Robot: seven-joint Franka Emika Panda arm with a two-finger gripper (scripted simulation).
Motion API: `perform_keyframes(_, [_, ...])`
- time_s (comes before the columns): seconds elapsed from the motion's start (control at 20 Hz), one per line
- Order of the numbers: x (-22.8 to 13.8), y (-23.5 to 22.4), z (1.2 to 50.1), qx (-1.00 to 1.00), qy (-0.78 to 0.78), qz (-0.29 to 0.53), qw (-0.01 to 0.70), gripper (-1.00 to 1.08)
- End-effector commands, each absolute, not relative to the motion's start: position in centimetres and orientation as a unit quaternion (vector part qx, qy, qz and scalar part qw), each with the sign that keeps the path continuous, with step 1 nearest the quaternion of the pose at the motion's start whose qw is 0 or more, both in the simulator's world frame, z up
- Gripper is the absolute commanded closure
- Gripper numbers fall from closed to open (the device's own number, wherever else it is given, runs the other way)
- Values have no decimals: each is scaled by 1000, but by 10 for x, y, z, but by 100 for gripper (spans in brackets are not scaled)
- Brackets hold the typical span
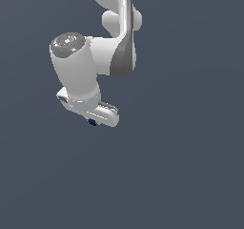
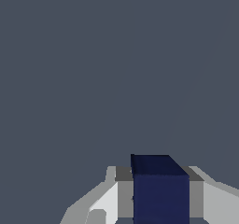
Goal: Pick up the object and move it to a goal position.
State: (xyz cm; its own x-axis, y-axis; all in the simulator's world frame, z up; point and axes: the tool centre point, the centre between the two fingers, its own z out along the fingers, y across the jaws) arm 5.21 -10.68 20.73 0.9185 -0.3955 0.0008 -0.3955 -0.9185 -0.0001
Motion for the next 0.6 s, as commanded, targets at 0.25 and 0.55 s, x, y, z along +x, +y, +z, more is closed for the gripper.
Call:
perform_keyframes(0.25, [76, -144, 246, 980, -201, 0, 0, 108])
perform_keyframes(0.55, [91, -168, 270, 980, -201, 0, 0, 108])
